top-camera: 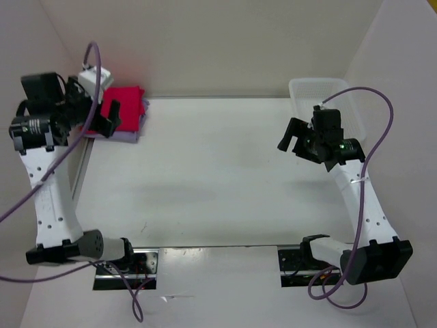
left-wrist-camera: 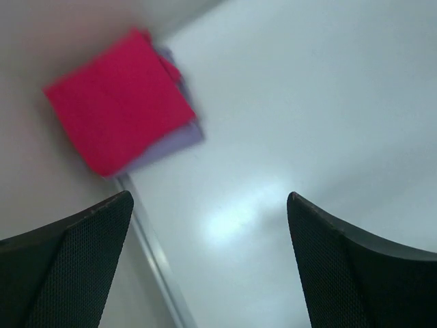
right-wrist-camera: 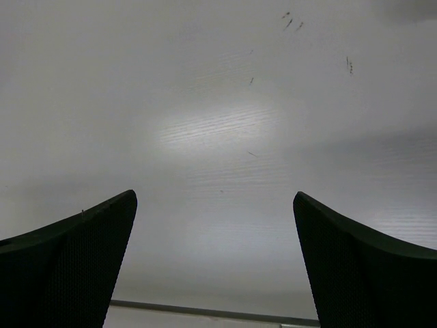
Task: Fold and stack the t-shirts
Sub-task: Put the neatly folded tshirt into the corner of the board with the left arm
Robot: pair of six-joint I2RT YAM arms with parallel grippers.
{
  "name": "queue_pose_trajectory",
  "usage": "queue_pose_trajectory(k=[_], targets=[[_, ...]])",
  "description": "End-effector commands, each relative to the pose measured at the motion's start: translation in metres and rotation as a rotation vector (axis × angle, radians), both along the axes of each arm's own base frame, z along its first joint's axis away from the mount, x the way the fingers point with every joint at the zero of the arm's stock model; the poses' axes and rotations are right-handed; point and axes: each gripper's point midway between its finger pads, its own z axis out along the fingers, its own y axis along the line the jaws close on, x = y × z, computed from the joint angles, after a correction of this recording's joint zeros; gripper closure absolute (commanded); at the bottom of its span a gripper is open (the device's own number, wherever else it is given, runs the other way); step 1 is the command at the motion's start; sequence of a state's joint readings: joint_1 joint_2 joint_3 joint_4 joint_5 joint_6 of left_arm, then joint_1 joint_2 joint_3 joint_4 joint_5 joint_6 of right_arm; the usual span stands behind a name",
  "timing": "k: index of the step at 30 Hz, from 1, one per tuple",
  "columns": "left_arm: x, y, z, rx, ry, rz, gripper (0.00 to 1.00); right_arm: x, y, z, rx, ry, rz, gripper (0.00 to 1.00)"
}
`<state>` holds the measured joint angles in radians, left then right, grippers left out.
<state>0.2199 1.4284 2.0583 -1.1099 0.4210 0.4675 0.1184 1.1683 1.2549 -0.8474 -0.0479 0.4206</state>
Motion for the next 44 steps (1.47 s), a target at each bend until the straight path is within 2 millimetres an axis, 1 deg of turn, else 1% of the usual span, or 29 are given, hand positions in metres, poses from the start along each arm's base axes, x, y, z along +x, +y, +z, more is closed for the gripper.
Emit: queue_pose_trajectory(k=[1,2,3,4,5,6,7,8,9,10,11,13,15,16,17,19,20,22,23,35,36,41,42,44], targets=[[-0.026,0.002,-0.098,0.002,0.276,0.015,0.00,-0.023,-0.007,-0.006,-0.059,0.028,0.024,0.00],[-0.037,0.002,-0.113,0.000,0.313,0.021,0.00,-0.026,-0.008,-0.009,-0.059,0.030,0.024,0.00],[-0.054,-0.002,-0.148,-0.020,0.414,0.017,0.00,-0.029,-0.008,-0.009,-0.058,0.027,0.024,0.00],[-0.068,-0.002,-0.156,-0.009,0.426,0.031,0.00,-0.031,-0.008,-0.010,-0.058,0.024,0.024,0.00],[-0.076,-0.003,-0.168,-0.013,0.449,0.031,0.00,-0.032,-0.009,-0.003,-0.062,-0.006,0.031,0.00],[-0.087,-0.006,-0.174,-0.011,0.440,0.031,0.00,-0.032,-0.009,-0.003,-0.062,-0.007,0.031,0.00],[-0.098,-0.008,-0.202,-0.023,0.499,0.028,0.00,-0.032,-0.007,0.002,-0.058,-0.031,0.045,0.00],[-0.104,-0.009,-0.211,-0.018,0.512,0.021,0.00,-0.030,-0.007,0.003,-0.057,-0.041,0.045,0.00],[-0.105,-0.007,-0.210,-0.015,0.508,0.036,0.00,-0.030,-0.005,0.004,-0.051,-0.040,0.052,0.00],[-0.104,-0.007,-0.202,-0.009,0.478,0.037,0.00,-0.031,-0.003,0.004,-0.044,-0.040,0.060,0.00],[-0.106,-0.007,-0.202,-0.007,0.467,0.038,0.00,-0.030,-0.004,0.001,-0.052,-0.032,0.067,0.00],[-0.109,-0.008,-0.196,-0.001,0.438,0.039,0.00,-0.029,-0.001,-0.001,-0.050,-0.024,0.084,0.00],[-0.108,-0.007,-0.192,0.001,0.417,0.055,0.00,-0.029,0.000,-0.001,-0.044,-0.023,0.090,0.00],[-0.110,-0.007,-0.189,-0.003,0.403,0.061,0.00,-0.028,0.002,0.001,-0.037,-0.034,0.097,0.00],[-0.111,-0.008,-0.186,-0.001,0.389,0.062,0.00,-0.029,0.001,-0.003,-0.044,-0.026,0.103,0.00],[-0.112,-0.008,-0.184,0.001,0.379,0.062,0.00,-0.027,0.002,-0.001,-0.043,-0.035,0.103,0.00],[-0.116,-0.009,-0.183,0.001,0.380,0.062,0.00,-0.027,0.004,-0.001,-0.036,-0.035,0.111,0.00],[-0.119,-0.008,-0.190,0.003,0.405,0.068,0.00,-0.026,0.004,0.000,-0.035,-0.044,0.111,0.00],[-0.120,-0.008,-0.188,0.004,0.396,0.068,0.00,-0.026,0.003,0.000,-0.042,-0.045,0.117,0.00],[-0.121,-0.008,-0.186,0.006,0.387,0.069,0.00,-0.019,0.006,-0.005,-0.043,-0.034,0.130,0.00],[-0.122,-0.008,-0.185,0.008,0.378,0.069,0.00,-0.020,0.005,-0.009,-0.043,-0.025,0.130,0.00],[-0.123,-0.008,-0.185,0.008,0.378,0.069,0.00,-0.018,0.005,-0.007,-0.050,-0.036,0.136,0.00],[-0.123,-0.008,-0.185,0.008,0.378,0.069,0.00,-0.018,0.007,-0.010,-0.043,-0.036,0.143,0.00],[-0.122,-0.008,-0.182,0.011,0.360,0.070,0.00,-0.017,0.007,-0.004,-0.042,-0.060,0.143,0.00]])
